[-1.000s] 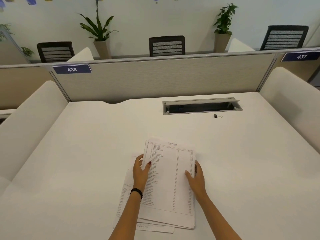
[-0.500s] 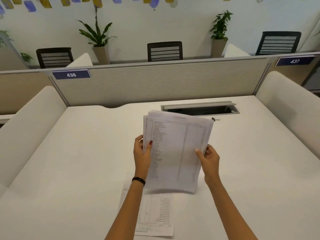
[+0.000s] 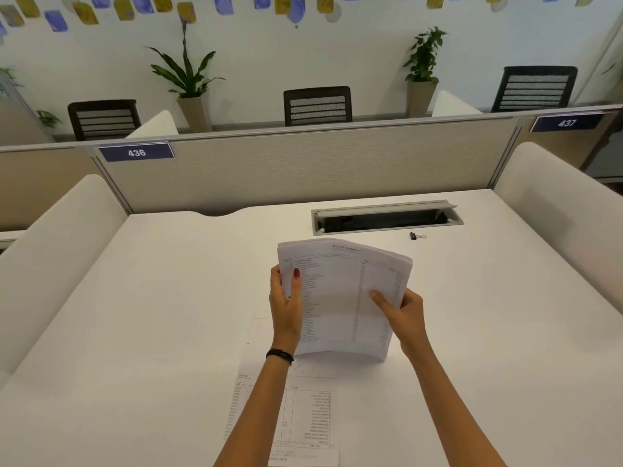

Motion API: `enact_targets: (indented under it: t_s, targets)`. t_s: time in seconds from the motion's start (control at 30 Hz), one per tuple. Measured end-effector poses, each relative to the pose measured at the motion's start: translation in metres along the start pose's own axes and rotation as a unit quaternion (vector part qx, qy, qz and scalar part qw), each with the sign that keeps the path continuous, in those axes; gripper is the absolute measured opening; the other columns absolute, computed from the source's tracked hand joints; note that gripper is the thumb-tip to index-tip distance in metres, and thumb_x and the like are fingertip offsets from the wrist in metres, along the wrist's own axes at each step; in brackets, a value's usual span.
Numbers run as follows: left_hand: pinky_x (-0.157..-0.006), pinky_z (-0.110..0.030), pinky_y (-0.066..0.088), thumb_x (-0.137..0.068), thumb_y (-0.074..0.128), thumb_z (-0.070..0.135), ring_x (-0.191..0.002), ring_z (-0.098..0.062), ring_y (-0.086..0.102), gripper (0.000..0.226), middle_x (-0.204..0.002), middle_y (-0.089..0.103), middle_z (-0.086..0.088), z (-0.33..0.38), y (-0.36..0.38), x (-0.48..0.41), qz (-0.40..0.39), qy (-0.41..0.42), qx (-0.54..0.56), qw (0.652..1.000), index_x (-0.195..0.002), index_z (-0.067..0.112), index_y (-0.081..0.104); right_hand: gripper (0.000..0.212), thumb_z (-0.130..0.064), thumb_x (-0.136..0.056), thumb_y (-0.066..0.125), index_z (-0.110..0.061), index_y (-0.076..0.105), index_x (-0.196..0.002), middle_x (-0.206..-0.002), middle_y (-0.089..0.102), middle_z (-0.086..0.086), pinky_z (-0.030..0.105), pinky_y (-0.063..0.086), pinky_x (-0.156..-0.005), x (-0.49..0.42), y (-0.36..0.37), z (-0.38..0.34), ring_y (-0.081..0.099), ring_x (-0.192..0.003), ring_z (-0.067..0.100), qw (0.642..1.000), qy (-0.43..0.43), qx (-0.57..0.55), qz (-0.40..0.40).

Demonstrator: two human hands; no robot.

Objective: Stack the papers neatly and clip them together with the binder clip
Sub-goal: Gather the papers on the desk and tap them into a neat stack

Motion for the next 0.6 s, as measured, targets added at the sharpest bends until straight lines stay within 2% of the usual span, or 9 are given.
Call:
enact_targets:
  t_s: [0.1,0.23,0.3,0.43,0.5,0.6]
  targets:
    - [-0.056,-0.014,0.052,-0.084,0.042,0.041,-0.085,-0.011,0.062,0.022,-0.100,0.057,0.013,0.007,0.003,0.000,-0.001,0.008,0.002,1.000,-0.105,0.034,0.043,0.005,-0.012,-0.080,0.069,-0.014,0.067,-0.084,-0.086,0.068,0.005,0.036,0.056,-0.066,0.000,0.002,-0.003,0.064,-0.080,0.028,1.000,-0.001,0.002,0.007]
    - [-0.059,-0.011,0.052,-0.085,0.045,0.037,-0.085,0.006,0.061,0.019,-0.101,0.056,0.017,0.006,0.000,0.000,-0.008,0.013,0.001,1.000,-0.104,0.038,0.044,0.010,-0.013,-0.078,0.070,-0.017,0.066,-0.087,-0.088,0.069,0.003,0.025,0.057,-0.061,0.000,0.002,-0.004,0.065,-0.081,0.022,1.000,-0.002,0.001,-0.003]
    - [-0.061,-0.011,0.052,-0.089,0.047,0.033,-0.086,0.000,0.061,0.015,-0.101,0.056,0.017,0.000,-0.004,0.001,-0.011,0.007,-0.010,1.000,-0.102,0.038,0.044,0.011,-0.014,-0.077,0.071,-0.016,0.066,-0.087,-0.089,0.069,0.003,0.024,0.057,-0.061,-0.001,0.002,0.002,0.065,-0.082,0.023,1.000,0.012,0.014,-0.013]
    - [-0.063,-0.011,0.052,-0.095,0.043,0.023,-0.090,-0.010,0.060,0.012,-0.101,0.057,0.014,-0.020,-0.012,0.004,-0.019,-0.004,-0.047,0.999,-0.102,0.034,0.044,0.009,-0.017,-0.077,0.072,-0.010,0.067,-0.081,-0.084,0.068,0.008,0.033,0.054,-0.064,-0.002,0.001,0.018,0.064,-0.081,0.030,0.999,0.027,0.044,-0.016]
    - [-0.063,-0.010,0.052,-0.097,0.041,0.020,-0.089,-0.010,0.060,0.013,-0.100,0.058,0.013,-0.026,-0.015,0.005,-0.020,-0.004,-0.064,0.998,-0.104,0.031,0.045,0.010,-0.016,-0.078,0.071,-0.009,0.065,-0.072,-0.075,0.066,0.007,0.027,0.050,-0.059,-0.002,0.003,0.019,0.061,-0.073,0.028,0.998,0.022,0.051,-0.009]
    - [-0.065,-0.009,0.052,-0.095,0.044,0.019,-0.091,-0.008,0.061,0.018,-0.102,0.059,0.012,-0.029,-0.020,0.003,-0.024,-0.003,-0.076,0.997,-0.113,0.021,0.047,0.030,-0.016,-0.079,0.071,-0.006,0.052,-0.057,-0.059,0.053,0.009,0.023,0.040,-0.050,-0.003,0.003,0.019,0.048,-0.059,0.023,0.998,0.000,0.063,0.002]
Point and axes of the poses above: each hand's wrist, its own x-axis away from the middle knuckle, its own y-axis out of the palm, z = x × y, the point moved 3 cm from there along -x, towards the middle knuckle
